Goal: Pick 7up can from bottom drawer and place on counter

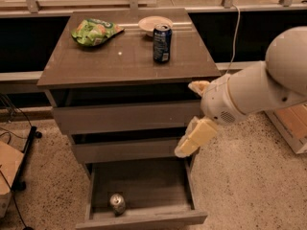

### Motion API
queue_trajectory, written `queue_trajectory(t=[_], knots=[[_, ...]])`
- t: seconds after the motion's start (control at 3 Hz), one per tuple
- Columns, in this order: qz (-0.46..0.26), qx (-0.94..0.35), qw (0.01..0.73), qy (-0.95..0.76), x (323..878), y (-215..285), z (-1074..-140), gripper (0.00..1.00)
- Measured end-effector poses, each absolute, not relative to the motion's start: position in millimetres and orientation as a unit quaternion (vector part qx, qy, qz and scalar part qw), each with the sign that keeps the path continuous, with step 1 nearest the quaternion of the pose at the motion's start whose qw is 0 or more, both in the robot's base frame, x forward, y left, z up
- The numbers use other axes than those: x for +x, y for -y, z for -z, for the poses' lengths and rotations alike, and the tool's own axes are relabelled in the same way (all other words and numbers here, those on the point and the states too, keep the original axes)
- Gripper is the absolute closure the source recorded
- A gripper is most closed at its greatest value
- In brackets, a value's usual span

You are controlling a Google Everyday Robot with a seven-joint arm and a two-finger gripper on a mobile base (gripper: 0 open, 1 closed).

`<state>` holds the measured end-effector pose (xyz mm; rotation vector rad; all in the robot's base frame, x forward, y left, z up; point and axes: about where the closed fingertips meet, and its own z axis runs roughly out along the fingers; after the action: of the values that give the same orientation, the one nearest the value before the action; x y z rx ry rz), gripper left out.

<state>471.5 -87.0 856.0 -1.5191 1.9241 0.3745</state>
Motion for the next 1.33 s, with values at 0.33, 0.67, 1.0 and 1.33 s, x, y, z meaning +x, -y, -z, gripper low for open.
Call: queue_trajectory(t=[0.33,0.67,1.0,1.33], knots=[[-0.146,-0.581,0.327,-0.731,471,83,-855,0.0],[-0.139,-0.591,0.323,-0.726,468,79,-859,0.0],[-0.157,-0.59,0.316,-0.726,463,72,-836,0.0],[-0.191,-0.583,0.316,-0.723,454,65,-795,0.0]])
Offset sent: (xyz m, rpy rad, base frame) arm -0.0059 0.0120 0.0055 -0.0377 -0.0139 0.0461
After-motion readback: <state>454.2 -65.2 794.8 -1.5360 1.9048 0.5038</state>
